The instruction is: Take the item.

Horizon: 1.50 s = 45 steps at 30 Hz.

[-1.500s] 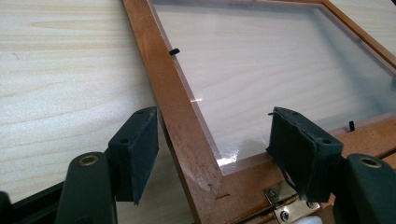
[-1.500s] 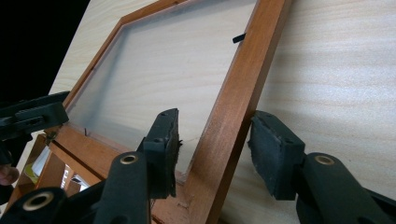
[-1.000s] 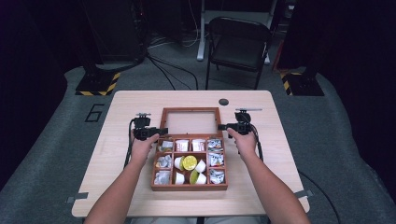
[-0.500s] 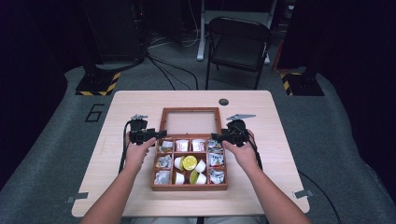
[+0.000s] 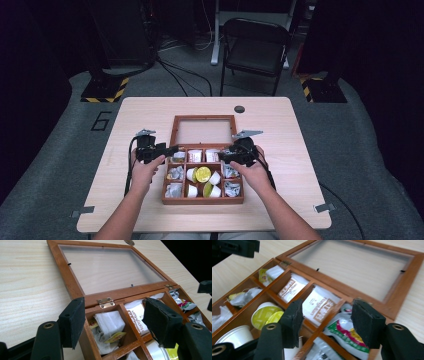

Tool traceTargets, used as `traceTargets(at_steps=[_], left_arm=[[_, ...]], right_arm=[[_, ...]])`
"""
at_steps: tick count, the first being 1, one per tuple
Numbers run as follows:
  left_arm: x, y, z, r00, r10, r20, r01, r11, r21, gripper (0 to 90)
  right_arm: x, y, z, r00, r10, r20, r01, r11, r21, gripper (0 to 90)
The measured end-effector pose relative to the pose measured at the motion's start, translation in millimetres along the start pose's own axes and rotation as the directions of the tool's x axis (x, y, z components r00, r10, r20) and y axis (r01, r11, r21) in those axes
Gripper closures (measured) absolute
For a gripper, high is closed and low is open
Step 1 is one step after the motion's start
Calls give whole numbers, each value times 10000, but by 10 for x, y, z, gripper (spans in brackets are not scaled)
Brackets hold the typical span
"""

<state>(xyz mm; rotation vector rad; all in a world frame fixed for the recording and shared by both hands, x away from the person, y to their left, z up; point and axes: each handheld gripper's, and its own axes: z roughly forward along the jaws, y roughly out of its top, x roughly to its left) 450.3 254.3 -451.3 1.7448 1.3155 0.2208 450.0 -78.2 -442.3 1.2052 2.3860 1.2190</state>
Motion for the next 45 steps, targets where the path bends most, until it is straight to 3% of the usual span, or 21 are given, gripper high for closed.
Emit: traceTargets(at_steps=[9,13,17,20,26,30,32,33,35,37,41,44,45], left_arm=[[-46,-80,-53,9994,334,55,-333,9994,-68,337],[-30,-104,-72,9996,281,53,-280,9996,-67,337],[-13,-118,-79,9997,234,3,-234,9997,-67,335],[-21,-120,-91,9998,205,0,-205,9997,-94,335],[-14,-126,-95,9997,222,-32,-222,9997,-106,335],[-3,-131,-89,9999,122,-41,-123,9999,-106,335],[-9,-131,-89,9999,162,-39,-163,9998,-122,335],[-8,-130,-89,9999,164,-43,-164,9998,-122,335],[-4,-130,-95,9999,160,-53,-160,9998,-111,335],[-2,-128,-105,9999,132,-94,-134,9998,-177,335],[-2,-130,-103,9999,68,-75,-69,9999,-144,335],[3,-134,-98,10000,62,-57,-63,9999,-117,335],[5,-134,-99,10000,48,-34,-49,9999,-130,335]], right_arm=[[287,-44,138,9953,-960,-152,964,9948,328,395],[408,-92,176,9940,-1046,-325,1059,9935,406,403],[497,-145,210,9877,-1400,-694,1435,9884,496,517],[554,-154,248,9805,-1761,-876,1816,9816,594,555],[573,-152,381,9783,-1836,-959,1938,9748,1104,614],[532,-168,470,9828,-1612,-906,1733,9736,1483,619],[534,-160,469,9863,-1180,-1154,1363,9766,1666,608],[520,-153,482,9842,-1315,-1189,1491,9768,1536,608],[520,-149,477,9857,-1125,-1251,1324,9775,1640,590],[535,-147,433,9860,-1312,-1029,1443,9807,1320,566],[586,-132,351,9790,-1507,-1374,1629,9832,824,594],[614,-149,397,9743,-1660,-1523,1838,9767,1109,581],[623,-158,429,9763,-1623,-1431,1810,9750,1290,565]])
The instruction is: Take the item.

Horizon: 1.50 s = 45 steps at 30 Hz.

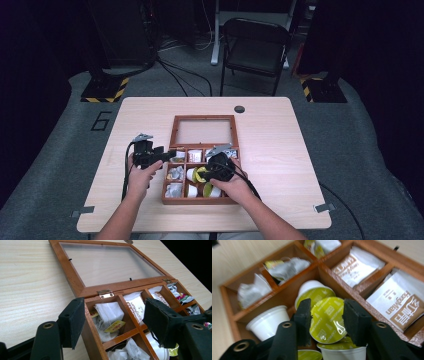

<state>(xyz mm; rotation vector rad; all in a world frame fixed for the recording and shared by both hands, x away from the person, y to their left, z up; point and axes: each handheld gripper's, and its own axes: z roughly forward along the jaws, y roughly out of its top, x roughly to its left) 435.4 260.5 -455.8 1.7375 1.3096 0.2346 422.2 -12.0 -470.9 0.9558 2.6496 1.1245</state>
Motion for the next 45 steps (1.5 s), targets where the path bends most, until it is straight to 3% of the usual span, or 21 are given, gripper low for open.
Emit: traceTargets(at_steps=[3,8,11,13,15,30,37,41,45], left_arm=[[7,2,-8,10000,-21,3,21,10000,-63,335],[17,-2,-8,9999,-115,-32,114,9999,-91,335],[15,-3,-12,9999,-116,-35,115,9999,-98,335],[15,-2,-12,9999,-114,-40,114,9999,-109,335],[15,-3,-11,9999,-132,-43,132,9999,-103,335],[32,-11,-5,9998,-198,-20,198,9998,-101,335],[43,-13,-6,9997,-231,-29,230,9997,-108,335],[47,-15,-5,9997,-260,-24,260,9996,-113,335],[51,-16,-6,9996,-269,-41,269,9995,-137,335]], right_arm=[[-20,-8,57,9999,3,119,-6,9998,210,513],[-12,-3,13,9998,50,201,-49,10000,-20,470],[-10,-11,-35,9994,76,352,-72,9999,-109,398],[-5,-23,-20,9996,169,223,-171,9998,110,334],[15,-41,6,9998,132,171,-139,9991,400,327],[49,-44,151,9988,-184,461,150,9972,728,306],[66,-35,193,9977,-349,588,299,9960,841,367],[75,-37,183,9965,-368,747,312,9967,747,373],[79,-15,100,9980,-275,577,251,9988,425,374]])
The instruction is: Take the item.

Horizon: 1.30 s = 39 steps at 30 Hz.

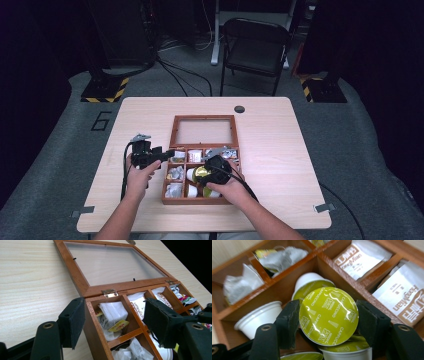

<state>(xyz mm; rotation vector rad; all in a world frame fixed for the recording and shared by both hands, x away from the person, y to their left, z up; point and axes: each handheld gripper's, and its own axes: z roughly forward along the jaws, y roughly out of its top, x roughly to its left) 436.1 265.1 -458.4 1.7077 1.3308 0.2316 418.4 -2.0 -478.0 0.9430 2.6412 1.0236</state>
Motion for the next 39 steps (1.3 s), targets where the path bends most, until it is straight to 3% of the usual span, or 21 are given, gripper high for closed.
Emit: traceTargets(at_steps=[10,15,23,29,39], left_arm=[[42,-4,-19,10000,-61,-73,61,10000,-19,335],[59,-6,-25,9999,-123,-100,122,9999,-33,335],[60,-21,-21,9998,-104,-170,104,9999,-21,335],[68,-24,-36,9997,-123,-187,124,9999,38,335],[88,-31,-49,9994,-164,-291,162,9998,-79,335]], right_arm=[[-89,99,-333,9983,311,-486,-332,9986,-418,375],[-217,67,-539,9998,188,-49,-190,9985,-514,375],[-418,-93,-857,9964,490,690,-431,9955,-841,375],[-610,-252,-1080,9862,950,1359,-812,9912,-1041,375],[-816,-421,-1164,9732,1550,1700,-1369,9840,-1138,375]])
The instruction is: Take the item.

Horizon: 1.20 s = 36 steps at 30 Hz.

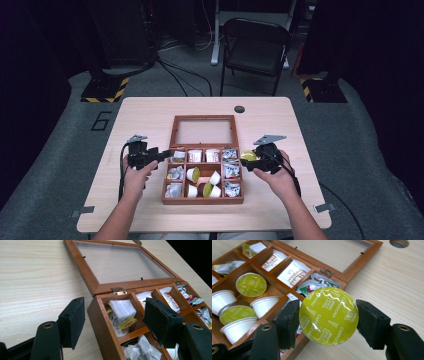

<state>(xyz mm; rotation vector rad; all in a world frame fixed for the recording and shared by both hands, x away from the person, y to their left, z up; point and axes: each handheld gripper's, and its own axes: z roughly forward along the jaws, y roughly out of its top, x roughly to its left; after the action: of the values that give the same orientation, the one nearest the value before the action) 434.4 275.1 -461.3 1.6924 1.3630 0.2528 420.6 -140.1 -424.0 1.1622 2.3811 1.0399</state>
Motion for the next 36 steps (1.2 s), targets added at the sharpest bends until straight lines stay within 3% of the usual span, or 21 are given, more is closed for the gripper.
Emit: traceTargets(at_steps=[7,13,15,23,36], left_arm=[[17,-9,-4,10000,-67,-33,67,10000,26,335],[25,-7,-6,10000,-42,-77,41,10000,-33,335],[30,-5,-11,10000,-9,-84,9,10000,4,335],[30,-2,-20,9999,-84,-59,84,10000,-47,335],[40,-3,-24,9998,-159,-92,159,9999,-9,335]], right_arm=[[-125,-76,41,9984,222,511,-224,9997,42,376],[-322,-212,94,9910,769,1091,-794,9967,183,375],[-386,-259,104,9865,1049,1257,-1080,9940,186,376],[-599,-422,145,9678,1399,2091,-1501,9881,335,376],[-800,-558,162,9452,2039,2550,-2219,9741,436,375]])
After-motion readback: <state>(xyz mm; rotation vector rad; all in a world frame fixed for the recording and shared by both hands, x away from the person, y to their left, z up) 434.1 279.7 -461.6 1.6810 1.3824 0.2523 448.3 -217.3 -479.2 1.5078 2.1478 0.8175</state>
